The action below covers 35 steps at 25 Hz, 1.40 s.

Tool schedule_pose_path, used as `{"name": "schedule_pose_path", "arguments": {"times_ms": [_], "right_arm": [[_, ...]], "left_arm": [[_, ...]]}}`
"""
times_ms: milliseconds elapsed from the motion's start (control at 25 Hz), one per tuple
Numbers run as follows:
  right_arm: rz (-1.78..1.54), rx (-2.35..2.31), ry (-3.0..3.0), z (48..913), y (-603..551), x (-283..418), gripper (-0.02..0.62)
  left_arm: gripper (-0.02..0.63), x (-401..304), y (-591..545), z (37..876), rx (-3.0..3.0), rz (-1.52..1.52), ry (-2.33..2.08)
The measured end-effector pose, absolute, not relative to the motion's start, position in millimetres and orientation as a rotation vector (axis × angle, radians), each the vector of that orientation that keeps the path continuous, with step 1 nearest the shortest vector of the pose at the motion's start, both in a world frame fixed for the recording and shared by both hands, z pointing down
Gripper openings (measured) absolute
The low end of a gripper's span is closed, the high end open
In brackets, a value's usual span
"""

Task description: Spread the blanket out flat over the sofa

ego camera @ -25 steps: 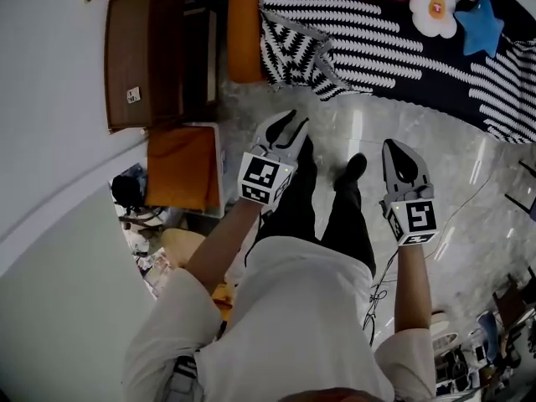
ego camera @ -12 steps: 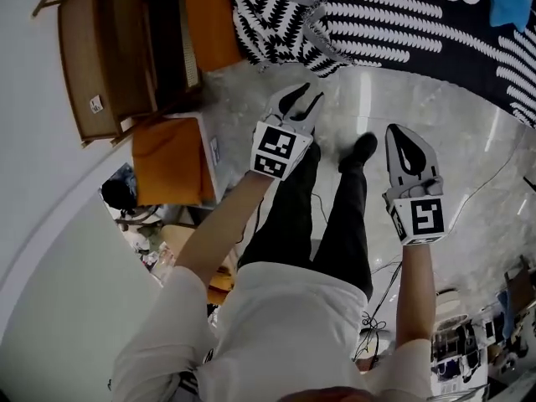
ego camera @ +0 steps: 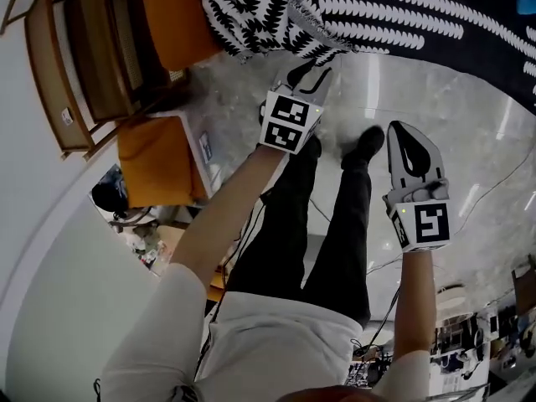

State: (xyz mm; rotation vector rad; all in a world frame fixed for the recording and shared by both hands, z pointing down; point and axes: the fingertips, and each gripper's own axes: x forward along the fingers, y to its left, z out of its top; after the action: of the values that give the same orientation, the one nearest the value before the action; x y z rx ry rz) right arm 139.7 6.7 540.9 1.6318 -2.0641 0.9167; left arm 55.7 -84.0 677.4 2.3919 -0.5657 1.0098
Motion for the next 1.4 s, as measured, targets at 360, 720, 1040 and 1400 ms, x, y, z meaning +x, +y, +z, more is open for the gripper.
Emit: {"name": "schedule_pose_path", "arguments": {"times_ms": [360, 720, 1040, 1400], "right_arm": [[1.027, 1.670, -2.056, 595, 14, 151, 0.003], [1.079, 1.681, -2.043, 612, 32, 164, 0.003], [1.115, 1.683, -2.008, 636, 45, 173, 0.003], [1.116, 1.674, -2.007, 627, 44, 168, 0.003]], "left_arm": [[0.154, 73, -96, 770, 2.273, 1.105, -0.672], [0.173, 89, -109, 818, 2.204, 1.281, -0.808], [0.034, 77, -120, 835, 2.204, 1.328, -0.868], [0.026, 75, -113, 807, 2.248, 1.280, -0.828]]}}
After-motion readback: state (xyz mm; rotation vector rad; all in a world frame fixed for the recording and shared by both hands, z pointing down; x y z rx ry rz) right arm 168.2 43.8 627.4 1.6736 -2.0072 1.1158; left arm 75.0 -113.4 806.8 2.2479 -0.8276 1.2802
